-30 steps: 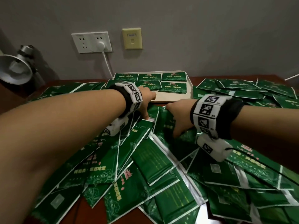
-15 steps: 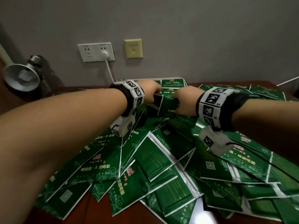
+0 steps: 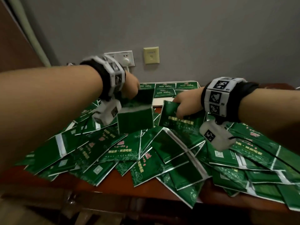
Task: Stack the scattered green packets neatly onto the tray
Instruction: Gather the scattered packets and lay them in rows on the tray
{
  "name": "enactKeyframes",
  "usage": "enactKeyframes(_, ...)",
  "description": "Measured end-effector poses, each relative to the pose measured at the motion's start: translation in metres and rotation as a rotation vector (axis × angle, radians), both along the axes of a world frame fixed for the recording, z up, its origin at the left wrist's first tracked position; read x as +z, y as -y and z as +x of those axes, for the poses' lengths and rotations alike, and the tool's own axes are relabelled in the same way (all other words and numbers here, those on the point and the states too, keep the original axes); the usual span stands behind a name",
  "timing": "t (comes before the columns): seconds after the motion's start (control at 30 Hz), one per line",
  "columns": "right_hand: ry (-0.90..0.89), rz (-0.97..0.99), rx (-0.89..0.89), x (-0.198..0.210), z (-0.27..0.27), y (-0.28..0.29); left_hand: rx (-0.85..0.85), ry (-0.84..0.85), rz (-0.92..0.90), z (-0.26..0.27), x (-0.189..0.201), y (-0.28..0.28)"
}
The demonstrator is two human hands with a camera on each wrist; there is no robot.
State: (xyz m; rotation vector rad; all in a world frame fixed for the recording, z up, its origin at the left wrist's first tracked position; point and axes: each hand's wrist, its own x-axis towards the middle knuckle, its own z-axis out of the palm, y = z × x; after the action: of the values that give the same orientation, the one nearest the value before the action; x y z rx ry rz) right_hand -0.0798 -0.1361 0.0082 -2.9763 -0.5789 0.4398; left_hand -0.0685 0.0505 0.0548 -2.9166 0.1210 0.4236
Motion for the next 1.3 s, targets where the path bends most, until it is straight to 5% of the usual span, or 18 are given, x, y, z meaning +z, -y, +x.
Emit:
enactKeyframes(0.1,0.054,-0.081,0.051,-0.022,0.001,-0.01,-0.078,-0.092,0.146,-0.009,-0.051,0.002)
enactKeyframes(0.3,0.045,-0.214,0.068,-0.05,0.009,-0.019,-0.049,-0.16,0.01,-0.016,-0.116,-0.006)
enactKeyframes(0.43,0.017,-0.271,0.058,-0.057,0.003,-0.024,-0.05,-0.023,-0.096,-0.01,-0.121,-0.014)
enactKeyframes(0.87,0.124,-0.284,0.143,-0.053,0.005,-0.015,-0.161,0.063,-0.187,0.008,-0.1,-0.022)
enactKeyframes(1.3,0.18,-0.226,0.07,-0.02,0.099,0.005,-0.22,0.115,-0.158,0.127,-0.089,-0.002)
